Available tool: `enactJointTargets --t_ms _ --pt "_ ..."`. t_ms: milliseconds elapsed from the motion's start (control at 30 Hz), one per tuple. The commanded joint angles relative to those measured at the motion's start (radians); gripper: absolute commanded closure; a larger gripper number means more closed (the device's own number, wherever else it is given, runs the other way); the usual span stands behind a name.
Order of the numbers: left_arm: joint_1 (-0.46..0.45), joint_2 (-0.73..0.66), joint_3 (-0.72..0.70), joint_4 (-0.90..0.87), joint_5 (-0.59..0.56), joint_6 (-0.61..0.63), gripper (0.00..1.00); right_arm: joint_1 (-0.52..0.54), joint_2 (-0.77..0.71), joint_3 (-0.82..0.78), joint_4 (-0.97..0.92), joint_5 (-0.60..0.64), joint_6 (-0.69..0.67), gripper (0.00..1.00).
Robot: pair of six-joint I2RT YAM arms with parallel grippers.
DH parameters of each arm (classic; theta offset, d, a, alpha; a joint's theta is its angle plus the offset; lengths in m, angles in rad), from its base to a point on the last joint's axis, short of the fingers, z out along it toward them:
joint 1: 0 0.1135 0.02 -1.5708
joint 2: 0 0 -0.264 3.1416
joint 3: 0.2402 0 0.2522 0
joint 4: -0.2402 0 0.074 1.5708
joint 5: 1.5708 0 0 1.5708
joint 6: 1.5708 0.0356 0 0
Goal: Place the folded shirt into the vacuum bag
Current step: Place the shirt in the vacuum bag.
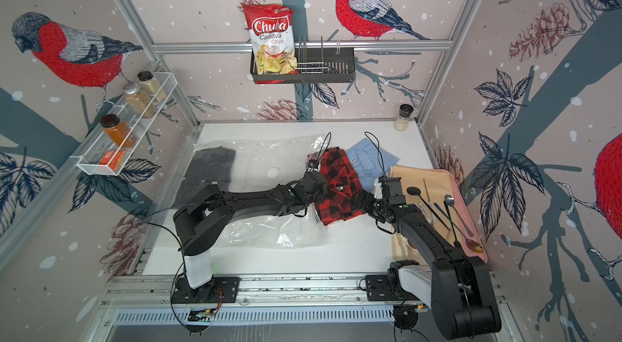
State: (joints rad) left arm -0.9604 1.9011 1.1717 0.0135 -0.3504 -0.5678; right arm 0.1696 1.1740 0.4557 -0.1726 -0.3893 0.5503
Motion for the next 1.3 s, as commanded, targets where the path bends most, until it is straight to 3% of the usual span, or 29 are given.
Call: enactJointTargets --t_ms 0,167,400,500,633,767,933,1267 --pt "-0.005 0.006 0.013 -0.002 -0.006 0.008 1.0 -0.002 0.07 -0.014 0.137 -0.05 -0.026 0.01" --pt "-0.005 0.01 0.02 -0.009 -0.007 0.01 1.0 0.005 0.182 -0.03 0.256 -0.149 -0.026 0.0" --pt "-0.005 0.009 0.023 -0.015 -0.012 0.011 1.0 0.136 0.195 -0.045 0.266 -0.207 0.008 0.16" --pt "-0.005 0.009 0.023 -0.015 -0.013 0.011 1.0 0.176 0.171 -0.06 0.254 -0.188 0.039 0.32" --pt "-0.005 0.006 0.027 -0.018 -0.005 0.011 1.0 0.198 0.133 -0.047 0.246 -0.18 0.075 0.77" --pt "-0.005 -0.013 0.029 -0.028 -0.003 0.011 1.0 0.228 0.131 0.021 0.228 -0.196 0.096 0.93" --pt "-0.005 -0.05 0.021 -0.038 -0.015 0.012 1.0 0.283 0.128 0.078 0.265 -0.245 0.176 0.96" --pt "-0.005 -0.098 0.022 -0.04 -0.013 0.013 1.0 0.419 0.174 -0.009 0.43 -0.191 0.327 0.99"
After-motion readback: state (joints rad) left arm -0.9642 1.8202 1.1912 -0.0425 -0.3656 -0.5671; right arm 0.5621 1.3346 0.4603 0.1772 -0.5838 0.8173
